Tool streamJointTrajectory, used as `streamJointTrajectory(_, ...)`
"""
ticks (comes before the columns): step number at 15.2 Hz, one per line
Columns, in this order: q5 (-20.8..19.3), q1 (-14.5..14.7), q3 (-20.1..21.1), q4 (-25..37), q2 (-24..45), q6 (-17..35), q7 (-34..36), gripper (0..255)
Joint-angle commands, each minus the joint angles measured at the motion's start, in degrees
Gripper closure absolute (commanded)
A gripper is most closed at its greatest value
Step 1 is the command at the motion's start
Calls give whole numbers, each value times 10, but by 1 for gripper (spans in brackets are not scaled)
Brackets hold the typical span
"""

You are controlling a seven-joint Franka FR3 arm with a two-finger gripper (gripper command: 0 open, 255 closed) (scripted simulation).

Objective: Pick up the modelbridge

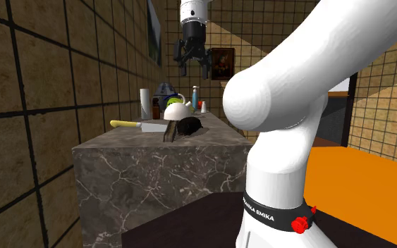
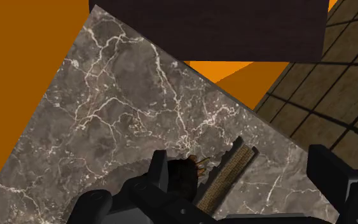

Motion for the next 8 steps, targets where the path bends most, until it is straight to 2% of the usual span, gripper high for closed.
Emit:
streamJointTrajectory(1,0,0,0,0,0,0,0,0)
streamJointTrajectory(8,19,-23,24,10,127,132,108,0)
